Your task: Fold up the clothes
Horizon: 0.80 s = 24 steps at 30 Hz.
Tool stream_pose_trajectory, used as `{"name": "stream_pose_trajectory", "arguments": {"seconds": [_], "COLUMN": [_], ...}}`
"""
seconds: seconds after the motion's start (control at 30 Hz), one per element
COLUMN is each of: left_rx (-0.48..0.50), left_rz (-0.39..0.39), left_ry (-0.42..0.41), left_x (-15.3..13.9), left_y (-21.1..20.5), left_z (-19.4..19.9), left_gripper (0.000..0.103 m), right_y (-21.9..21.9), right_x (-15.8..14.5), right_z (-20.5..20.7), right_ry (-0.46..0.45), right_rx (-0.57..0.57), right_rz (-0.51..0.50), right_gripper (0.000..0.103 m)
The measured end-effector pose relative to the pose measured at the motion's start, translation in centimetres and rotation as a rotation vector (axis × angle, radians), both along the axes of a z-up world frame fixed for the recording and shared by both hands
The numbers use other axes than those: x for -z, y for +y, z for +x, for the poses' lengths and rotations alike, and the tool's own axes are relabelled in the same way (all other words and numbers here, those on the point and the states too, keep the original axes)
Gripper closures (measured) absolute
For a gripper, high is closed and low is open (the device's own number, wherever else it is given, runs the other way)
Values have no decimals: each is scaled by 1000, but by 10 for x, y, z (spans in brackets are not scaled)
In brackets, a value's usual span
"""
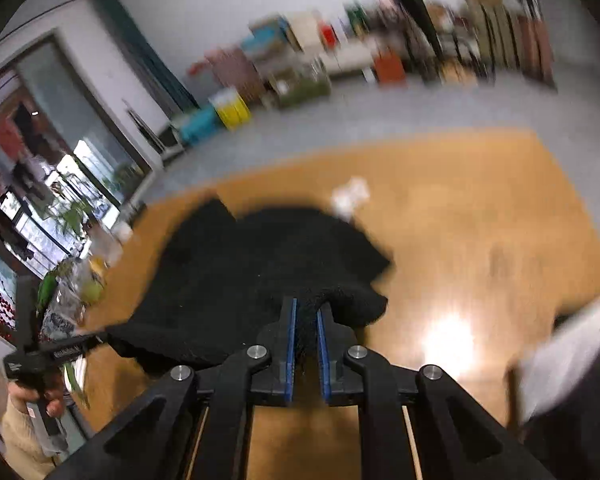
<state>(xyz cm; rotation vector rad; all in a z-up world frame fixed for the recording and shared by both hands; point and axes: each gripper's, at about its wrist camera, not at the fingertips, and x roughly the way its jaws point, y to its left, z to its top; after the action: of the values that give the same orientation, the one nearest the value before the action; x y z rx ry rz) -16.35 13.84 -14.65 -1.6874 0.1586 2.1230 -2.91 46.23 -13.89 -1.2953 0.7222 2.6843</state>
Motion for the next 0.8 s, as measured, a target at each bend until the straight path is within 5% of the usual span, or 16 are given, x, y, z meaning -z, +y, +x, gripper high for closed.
{"name": "stream_pose_trajectory", "arguments": {"seconds": [0.13, 0.37, 0.5, 0.57, 0.67, 0.77, 0.8], "left_rx": [71, 129, 118, 128, 117, 109, 106], "left_rz": [-46, -76, -68, -40, 27, 73, 72], "left_ry": [18, -2, -104, -132, -160, -160, -163], "left_x": [5, -4, 25, 28, 16, -2, -6], "left_y": [-9, -47, -68, -74, -90, -106, -111], "left_z": [27, 70, 91, 96, 96, 92, 91], "left_gripper": [95, 95, 94, 92, 88, 80, 63], "right_y": [-10, -50, -70, -68, -49, -17, -7], "right_x": [48, 63, 88, 93, 76, 51, 45], "right_z": [41, 98, 116, 121, 122, 119, 118], "right_ry": [-115, -231, -352, -393, -371, -323, -309], "right_rx": [-64, -265, -347, -349, -307, -243, -217], "right_rz": [-29, -116, -76, -67, -40, 15, 27], "right_gripper": [92, 92, 91, 86, 61, 54, 51]}}
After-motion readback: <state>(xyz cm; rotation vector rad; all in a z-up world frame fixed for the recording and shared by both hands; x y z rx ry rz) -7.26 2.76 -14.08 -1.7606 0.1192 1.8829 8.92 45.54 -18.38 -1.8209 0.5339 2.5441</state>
